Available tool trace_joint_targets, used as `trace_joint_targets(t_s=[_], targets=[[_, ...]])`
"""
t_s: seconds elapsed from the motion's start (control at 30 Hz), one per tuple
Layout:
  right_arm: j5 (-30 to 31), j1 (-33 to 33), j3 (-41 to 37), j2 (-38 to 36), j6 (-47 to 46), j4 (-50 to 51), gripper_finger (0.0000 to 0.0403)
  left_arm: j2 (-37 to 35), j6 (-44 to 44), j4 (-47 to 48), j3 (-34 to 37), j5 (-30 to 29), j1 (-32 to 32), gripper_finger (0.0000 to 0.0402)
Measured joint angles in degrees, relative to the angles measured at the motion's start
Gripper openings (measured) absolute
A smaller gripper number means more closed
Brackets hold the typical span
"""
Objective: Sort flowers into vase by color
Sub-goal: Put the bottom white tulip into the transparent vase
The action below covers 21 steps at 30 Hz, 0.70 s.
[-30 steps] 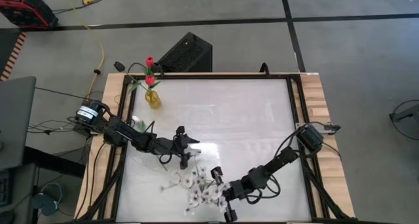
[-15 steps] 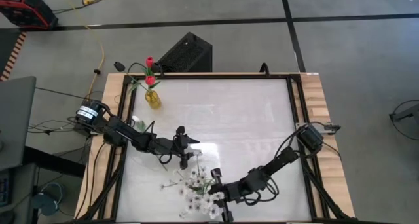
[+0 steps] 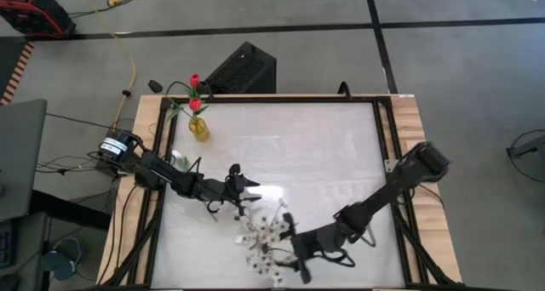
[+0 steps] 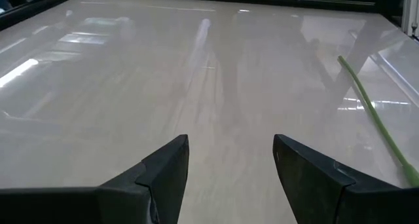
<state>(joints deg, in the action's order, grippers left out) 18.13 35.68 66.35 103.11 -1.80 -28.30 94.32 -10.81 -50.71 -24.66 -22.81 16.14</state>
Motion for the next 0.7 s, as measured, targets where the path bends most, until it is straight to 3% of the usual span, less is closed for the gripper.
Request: trace_joint_targets(t_s=[0.2, 0.43, 0.6, 0.7], targets=[[-1.1, 1.0, 0.02, -13.32, -8.64, 29.05, 0.0267, 0.0, -0.65, 0.01, 0.01, -0.45, 0.0, 0.0212], [-4.94, 1.26, 0.02, -24.93, -15.86, 50.54, 0.0267, 0.0, -6.27, 0.42, 0.0, -0.85, 0.0, 0.0212], [-4.7, 4.07, -2.32, -26.25, -23.12, 58.8, 0.0268, 0.0, -9.02, 0.43, -0.01, 1.92, -0.02, 0.0212], [-1.63, 6.9, -6.83, -24.72, -23.37, 56.65, 0.0268, -1.48, -10.92, 3.57, 0.01, 4.94, -0.02, 0.0212]])
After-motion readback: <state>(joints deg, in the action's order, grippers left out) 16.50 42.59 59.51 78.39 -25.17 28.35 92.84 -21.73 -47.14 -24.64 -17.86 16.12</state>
